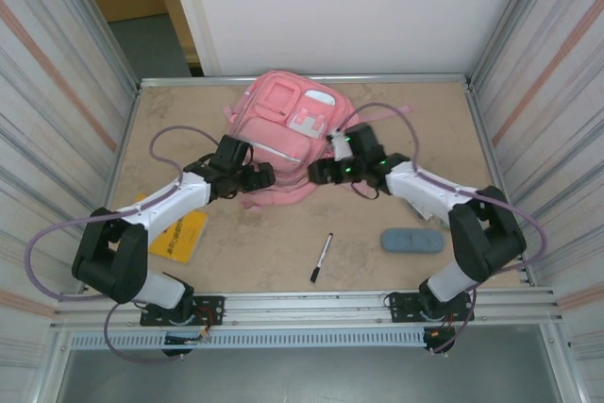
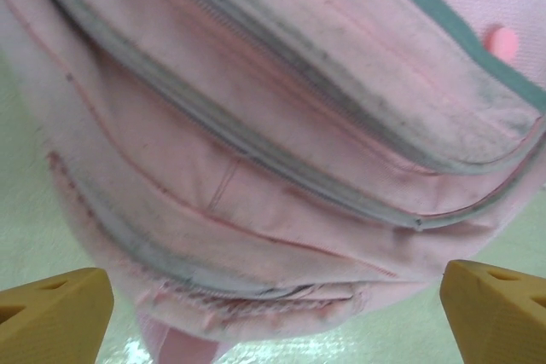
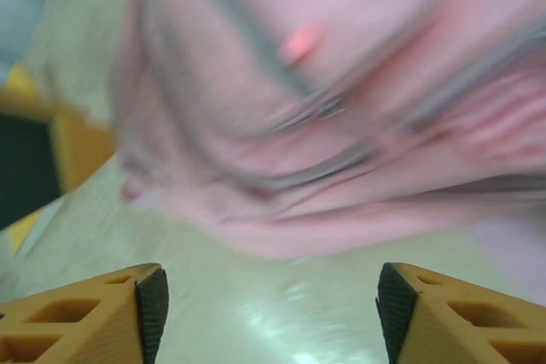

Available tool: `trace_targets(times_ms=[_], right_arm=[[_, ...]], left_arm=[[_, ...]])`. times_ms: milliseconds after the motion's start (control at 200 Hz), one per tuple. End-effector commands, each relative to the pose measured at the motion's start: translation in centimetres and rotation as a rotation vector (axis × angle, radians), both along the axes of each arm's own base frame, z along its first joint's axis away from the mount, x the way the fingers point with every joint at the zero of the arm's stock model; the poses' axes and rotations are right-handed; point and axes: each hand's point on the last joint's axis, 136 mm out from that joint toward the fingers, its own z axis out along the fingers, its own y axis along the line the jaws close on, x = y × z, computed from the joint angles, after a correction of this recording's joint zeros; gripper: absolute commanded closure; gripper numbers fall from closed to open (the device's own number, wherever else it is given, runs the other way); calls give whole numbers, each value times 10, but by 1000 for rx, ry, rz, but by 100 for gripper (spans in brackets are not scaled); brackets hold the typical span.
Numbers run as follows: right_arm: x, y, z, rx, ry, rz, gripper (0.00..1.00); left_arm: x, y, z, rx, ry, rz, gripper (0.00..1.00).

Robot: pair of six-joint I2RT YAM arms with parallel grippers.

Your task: Pack the student bag

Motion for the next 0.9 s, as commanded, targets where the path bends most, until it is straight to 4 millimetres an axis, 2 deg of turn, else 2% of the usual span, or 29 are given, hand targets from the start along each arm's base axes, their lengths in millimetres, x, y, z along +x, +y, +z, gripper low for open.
trace_targets(times_ms=[0, 70, 140, 351, 526, 631, 782, 892], right_arm=[[15, -66, -43, -127, 106, -132, 35], [26, -79, -55, -91, 159, -153, 39], [33, -80, -65, -100, 173, -144, 42], [48, -70, -90, -108, 171, -109, 48], [58, -52, -97, -90, 172, -49, 52], [61, -44, -101, -95, 173, -33, 56], [65, -39, -108, -125, 166, -14, 71], [60, -31, -96, -96, 155, 5, 87]], left_arm=[[-11, 21, -9, 72, 22, 80, 3], [-9, 26, -17, 76, 51, 126, 5], [-7, 25, -25, 59, 83, 146, 8], [1, 9, -42, 14, 114, 125, 17], [1, 14, -44, 11, 118, 129, 30], [-1, 15, -39, -12, 118, 120, 32], [-4, 17, -34, -19, 99, 108, 33], [-8, 15, -33, -35, 108, 92, 33]])
